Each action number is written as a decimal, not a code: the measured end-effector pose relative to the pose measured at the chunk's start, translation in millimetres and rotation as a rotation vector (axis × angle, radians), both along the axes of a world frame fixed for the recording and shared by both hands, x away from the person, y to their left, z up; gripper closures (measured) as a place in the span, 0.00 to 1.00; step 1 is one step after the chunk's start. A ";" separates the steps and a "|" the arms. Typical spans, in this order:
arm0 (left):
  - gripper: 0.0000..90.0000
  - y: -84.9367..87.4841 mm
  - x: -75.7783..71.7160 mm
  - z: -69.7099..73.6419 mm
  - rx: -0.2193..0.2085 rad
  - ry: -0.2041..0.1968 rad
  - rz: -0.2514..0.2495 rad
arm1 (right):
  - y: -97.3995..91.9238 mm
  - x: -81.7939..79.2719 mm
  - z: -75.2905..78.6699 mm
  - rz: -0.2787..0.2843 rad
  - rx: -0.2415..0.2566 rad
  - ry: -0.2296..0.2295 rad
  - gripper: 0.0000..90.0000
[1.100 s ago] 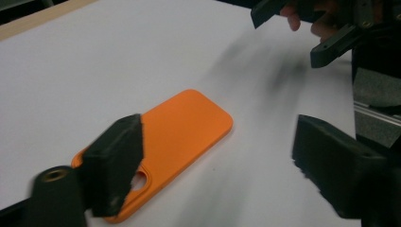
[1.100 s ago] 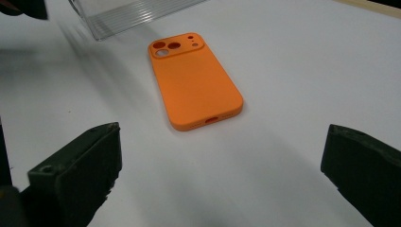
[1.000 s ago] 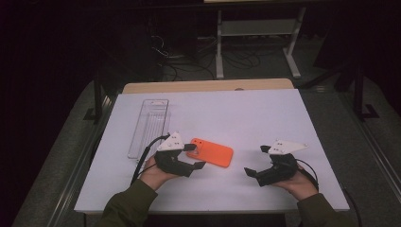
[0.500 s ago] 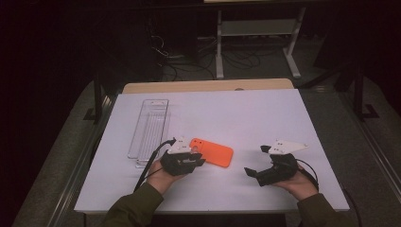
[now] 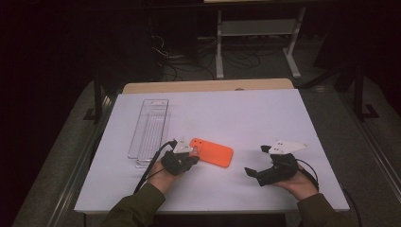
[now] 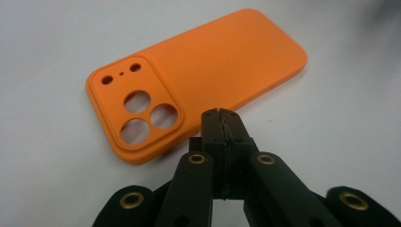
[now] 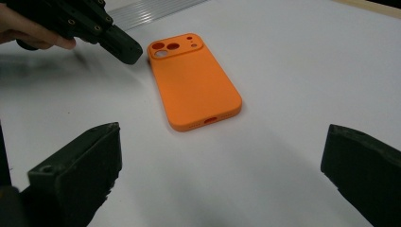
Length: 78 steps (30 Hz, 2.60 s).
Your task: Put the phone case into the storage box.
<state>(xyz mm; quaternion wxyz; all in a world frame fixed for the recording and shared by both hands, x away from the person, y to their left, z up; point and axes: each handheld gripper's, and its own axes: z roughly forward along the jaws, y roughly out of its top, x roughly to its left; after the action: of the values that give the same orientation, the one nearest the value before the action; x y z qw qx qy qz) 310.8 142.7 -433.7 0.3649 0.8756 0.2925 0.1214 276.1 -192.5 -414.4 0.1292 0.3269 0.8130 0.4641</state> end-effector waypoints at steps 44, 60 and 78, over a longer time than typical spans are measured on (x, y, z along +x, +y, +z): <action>1.00 -24.6 37.6 -10.2 0.034 -0.001 0.074 | 0.0 1.2 -0.4 -0.001 -0.004 0.003 0.00; 1.00 -32.7 49.3 -12.4 0.008 0.002 0.042 | 0.8 1.5 -1.8 0.004 -0.019 0.000 0.00; 0.39 -13.2 9.9 13.0 -0.132 0.049 -0.185 | 0.9 0.1 -1.5 -0.001 -0.022 0.002 0.00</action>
<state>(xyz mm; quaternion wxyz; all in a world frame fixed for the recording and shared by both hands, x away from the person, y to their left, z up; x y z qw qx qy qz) 320.8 129.5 -420.7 0.4241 0.8756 0.2265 0.0459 276.2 -191.7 -415.9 0.1321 0.3265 0.8181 0.4546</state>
